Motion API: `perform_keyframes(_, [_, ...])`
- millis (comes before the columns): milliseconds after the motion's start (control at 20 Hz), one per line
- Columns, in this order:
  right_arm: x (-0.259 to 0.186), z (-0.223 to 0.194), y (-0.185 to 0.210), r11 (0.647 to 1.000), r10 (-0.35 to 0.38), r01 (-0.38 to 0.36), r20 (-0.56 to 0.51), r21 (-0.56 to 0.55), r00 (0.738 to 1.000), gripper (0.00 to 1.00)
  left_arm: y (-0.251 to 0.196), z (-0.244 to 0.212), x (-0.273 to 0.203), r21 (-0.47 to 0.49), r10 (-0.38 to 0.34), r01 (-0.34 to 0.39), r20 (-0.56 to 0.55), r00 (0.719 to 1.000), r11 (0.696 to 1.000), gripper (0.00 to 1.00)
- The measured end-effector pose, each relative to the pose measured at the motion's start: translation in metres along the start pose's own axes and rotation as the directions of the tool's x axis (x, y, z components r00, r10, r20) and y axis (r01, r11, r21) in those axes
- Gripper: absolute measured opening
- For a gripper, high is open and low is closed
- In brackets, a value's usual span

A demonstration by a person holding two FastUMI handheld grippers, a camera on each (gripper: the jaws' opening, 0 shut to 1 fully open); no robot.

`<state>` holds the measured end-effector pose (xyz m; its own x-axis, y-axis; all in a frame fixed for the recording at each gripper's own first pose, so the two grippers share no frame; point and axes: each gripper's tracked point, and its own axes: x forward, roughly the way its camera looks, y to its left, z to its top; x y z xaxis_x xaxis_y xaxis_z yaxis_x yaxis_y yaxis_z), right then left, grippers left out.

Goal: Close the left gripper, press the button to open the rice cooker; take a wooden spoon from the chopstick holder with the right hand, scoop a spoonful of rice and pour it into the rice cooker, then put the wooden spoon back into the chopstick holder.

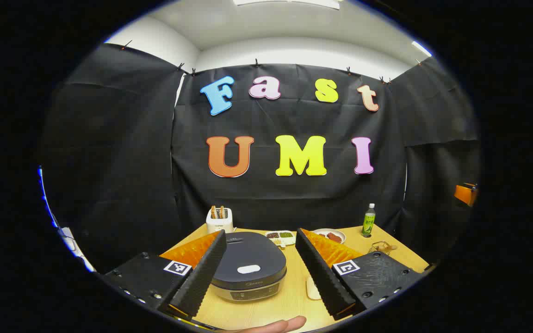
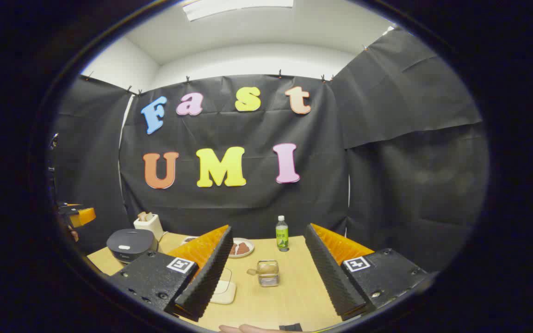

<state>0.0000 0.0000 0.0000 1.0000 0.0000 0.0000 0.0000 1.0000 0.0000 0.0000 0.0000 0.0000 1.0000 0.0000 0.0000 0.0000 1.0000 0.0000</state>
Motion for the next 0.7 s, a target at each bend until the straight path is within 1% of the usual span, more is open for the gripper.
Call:
perform_keyframes(150, [0.001,-0.002,-0.003,1.0,0.011,-0.011,0.01,0.006,1.0,1.0,0.001,0.0,0.002,0.008,-0.004,0.004,0.017,1.0,1.0,0.96])
perform_keyframes(250, [0.004,-0.006,-0.008,1.0,0.01,-0.01,0.005,0.013,1.0,1.0,0.0,0.002,0.001,0.016,-0.001,0.0,0.034,0.999,1.0,0.96])
perform_keyframes(350, [0.007,-0.01,-0.012,1.0,0.005,-0.005,-0.002,0.012,1.0,1.0,-0.005,0.006,-0.001,0.021,-0.012,0.011,0.052,0.999,1.0,0.96])
perform_keyframes(400, [0.008,-0.012,-0.013,1.0,0.006,-0.006,-0.005,0.011,1.0,0.99,-0.007,0.009,-0.002,0.02,-0.015,0.014,0.063,0.998,1.0,0.96])
perform_keyframes(550, [0.012,-0.017,-0.012,1.0,0.026,-0.026,-0.006,0.006,1.0,1.0,-0.006,0.021,-0.005,0.026,-0.001,-0.002,0.116,0.993,1.0,0.95])
perform_keyframes(650, [0.013,-0.022,-0.014,0.999,0.039,-0.039,-0.014,-0.011,0.999,1.0,-0.012,0.021,-0.005,0.031,-0.01,0.006,0.123,0.992,0.999,0.95])
perform_keyframes(700, [0.014,-0.023,-0.018,0.999,0.033,-0.033,-0.015,-0.012,0.999,0.99,-0.014,0.018,-0.004,0.03,-0.015,0.011,0.117,0.993,0.999,0.96])
